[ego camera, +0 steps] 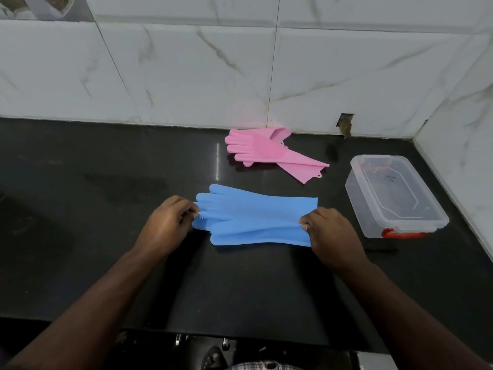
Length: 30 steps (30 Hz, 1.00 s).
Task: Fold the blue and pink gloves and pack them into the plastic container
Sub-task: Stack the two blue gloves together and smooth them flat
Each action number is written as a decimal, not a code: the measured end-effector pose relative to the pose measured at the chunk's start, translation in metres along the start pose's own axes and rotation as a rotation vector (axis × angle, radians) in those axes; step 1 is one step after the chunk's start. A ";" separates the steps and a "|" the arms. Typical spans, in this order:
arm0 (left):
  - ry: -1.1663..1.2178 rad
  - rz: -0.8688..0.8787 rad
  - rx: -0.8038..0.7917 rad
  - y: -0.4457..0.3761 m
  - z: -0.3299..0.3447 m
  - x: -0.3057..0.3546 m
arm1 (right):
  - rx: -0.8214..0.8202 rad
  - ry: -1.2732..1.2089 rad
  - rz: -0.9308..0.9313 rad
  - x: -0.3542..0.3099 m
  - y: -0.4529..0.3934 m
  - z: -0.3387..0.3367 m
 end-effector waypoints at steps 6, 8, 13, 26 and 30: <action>0.073 -0.083 -0.048 0.018 0.015 -0.011 | -0.145 -0.114 0.050 0.001 0.014 0.015; 0.132 -0.161 0.023 0.016 0.011 -0.017 | -0.146 -0.210 0.133 0.008 0.012 0.015; 0.260 -0.411 0.083 -0.001 0.013 -0.033 | -0.066 -0.378 0.500 0.046 -0.009 0.007; -0.294 0.189 -0.263 -0.026 0.091 0.084 | -0.298 -0.459 0.637 0.065 -0.058 0.025; -0.428 0.150 -0.470 -0.032 0.117 0.074 | -0.262 -0.533 0.624 0.066 -0.060 0.022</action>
Point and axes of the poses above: each hand's wrist, its own y-axis away from the middle knuckle, its own z-axis out of the palm, x = y × z, the point moved 7 cm from there along -y, towards the middle knuckle, and after that the axes turned 4 degrees about y, right-handed, at the moved point
